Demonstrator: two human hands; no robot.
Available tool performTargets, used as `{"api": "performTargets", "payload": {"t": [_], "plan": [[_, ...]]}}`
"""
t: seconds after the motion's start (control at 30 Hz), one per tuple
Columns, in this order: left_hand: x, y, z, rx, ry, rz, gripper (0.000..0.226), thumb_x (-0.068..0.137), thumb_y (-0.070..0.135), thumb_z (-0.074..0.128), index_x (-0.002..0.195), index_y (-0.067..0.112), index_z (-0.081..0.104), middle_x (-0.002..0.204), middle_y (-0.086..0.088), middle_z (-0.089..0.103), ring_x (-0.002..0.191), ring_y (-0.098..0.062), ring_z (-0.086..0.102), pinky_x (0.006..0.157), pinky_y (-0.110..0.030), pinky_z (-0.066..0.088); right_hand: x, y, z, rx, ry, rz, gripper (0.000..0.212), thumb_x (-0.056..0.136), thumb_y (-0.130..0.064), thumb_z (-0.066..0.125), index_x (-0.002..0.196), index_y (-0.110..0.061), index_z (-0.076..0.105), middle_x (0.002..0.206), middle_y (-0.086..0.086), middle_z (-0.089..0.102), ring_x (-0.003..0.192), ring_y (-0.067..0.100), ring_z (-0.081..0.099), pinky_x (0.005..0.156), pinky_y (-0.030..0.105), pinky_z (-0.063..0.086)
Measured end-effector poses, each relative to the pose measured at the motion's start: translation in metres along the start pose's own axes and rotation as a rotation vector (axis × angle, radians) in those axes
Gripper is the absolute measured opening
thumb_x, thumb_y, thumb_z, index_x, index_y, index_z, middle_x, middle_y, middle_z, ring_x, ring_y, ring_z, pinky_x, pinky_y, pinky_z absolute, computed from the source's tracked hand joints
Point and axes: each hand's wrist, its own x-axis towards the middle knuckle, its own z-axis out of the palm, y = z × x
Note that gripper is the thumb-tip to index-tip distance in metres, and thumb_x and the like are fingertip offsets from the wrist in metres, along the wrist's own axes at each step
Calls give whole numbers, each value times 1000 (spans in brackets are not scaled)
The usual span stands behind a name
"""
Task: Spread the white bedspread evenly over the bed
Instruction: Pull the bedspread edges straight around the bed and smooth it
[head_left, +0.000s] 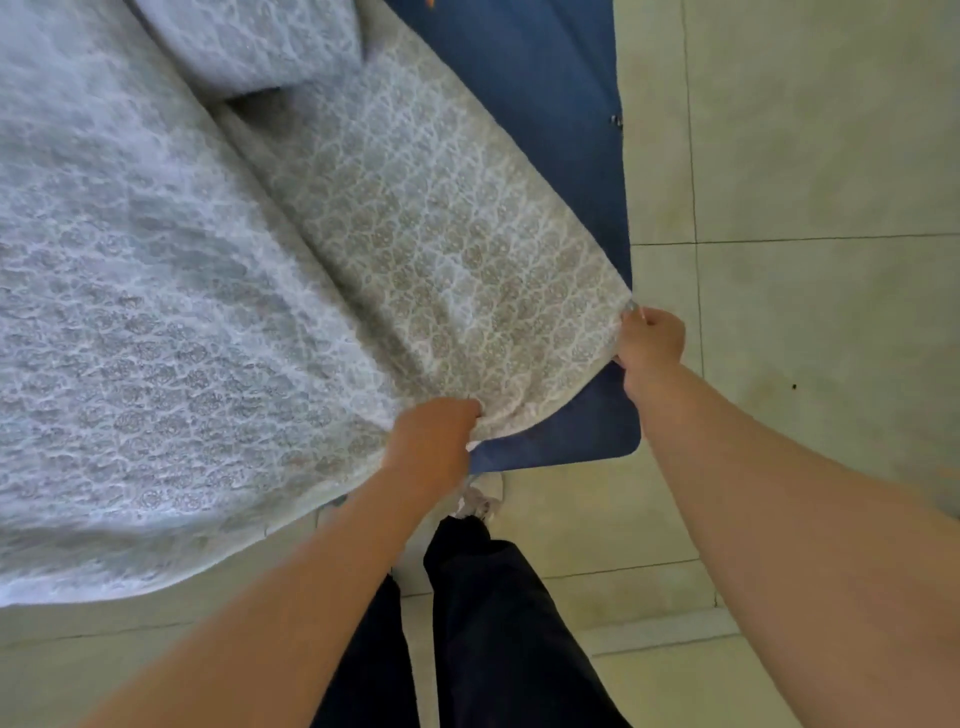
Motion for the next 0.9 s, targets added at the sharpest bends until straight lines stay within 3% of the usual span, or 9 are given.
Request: {"api": "performTargets", "payload": {"t": [0.1, 0.2, 0.33, 0.47, 0.53, 0.6, 0.67, 0.77, 0.9], "plan": [[-11, 23, 18, 147, -26, 57, 29, 90, 13, 52, 118, 17, 55, 107, -4, 60, 97, -23, 60, 67, -31, 42, -5, 42, -42, -20, 211, 62, 32, 97, -17, 47, 65, -11, 42, 60, 1, 40, 49, 14, 34, 51, 24, 34], [-19, 29, 30, 145, 2, 90, 29, 86, 13, 57, 114, 18, 56, 108, -3, 58, 97, -24, 59, 72, -33, 46, -15, 88, -75, 15, 353, 215, 22, 97, -13, 46, 77, -9, 52, 65, 5, 44, 53, 19, 39, 53, 29, 38], [-27, 34, 43, 154, -37, 220, 25, 87, 16, 55, 111, 19, 57, 106, -2, 59, 94, -23, 59, 69, -32, 46, -43, 131, -94, 14, 259, 371, 4, 95, -3, 43, 95, -7, 44, 66, 4, 41, 61, 23, 43, 75, 32, 41], [-35, 25, 60, 76, -133, 255, 22, 81, 22, 60, 102, 24, 56, 107, 2, 56, 100, -22, 55, 76, -33, 46, -43, 129, -84, -138, 215, 379, 14, 89, -2, 52, 102, -5, 50, 97, 13, 58, 71, 26, 57, 64, 32, 44], [-40, 18, 64, -22, -199, 266, 31, 77, 33, 65, 106, 27, 57, 112, 4, 56, 106, -19, 52, 85, -34, 47, -45, 110, -75, -320, 258, 255, 30, 88, -4, 55, 118, -4, 52, 121, 16, 56, 99, 33, 61, 74, 35, 46], [-48, 13, 61, -155, -196, 242, 36, 80, 39, 66, 113, 27, 58, 116, 6, 56, 108, -18, 52, 90, -31, 46, -57, 80, -64, -508, 265, 31, 36, 89, -8, 56, 124, -9, 49, 131, 13, 50, 115, 34, 55, 91, 41, 44], [-52, 7, 56, -265, -20, 164, 28, 88, 34, 59, 115, 26, 59, 116, 6, 57, 109, -17, 55, 88, -29, 45, -69, 55, -49, -548, 221, -244, 37, 88, -9, 56, 124, -11, 48, 130, 9, 49, 117, 29, 52, 99, 43, 40], [-54, -6, 42, -325, 368, -59, 33, 91, 32, 56, 122, 23, 53, 125, 3, 53, 118, -20, 49, 101, -36, 39, -82, 32, -15, -552, 64, -597, 40, 88, -15, 58, 127, -14, 47, 130, 5, 48, 118, 23, 49, 102, 42, 40], [-36, -14, 16, -411, 447, -337, 75, 83, 65, 53, 138, 17, 35, 138, -6, 40, 127, -26, 41, 106, -46, 37, -82, 8, 25, -777, -147, -750, 62, 87, -40, 62, 139, -20, 38, 145, 3, 38, 135, 23, 34, 109, 45, 30]]}}
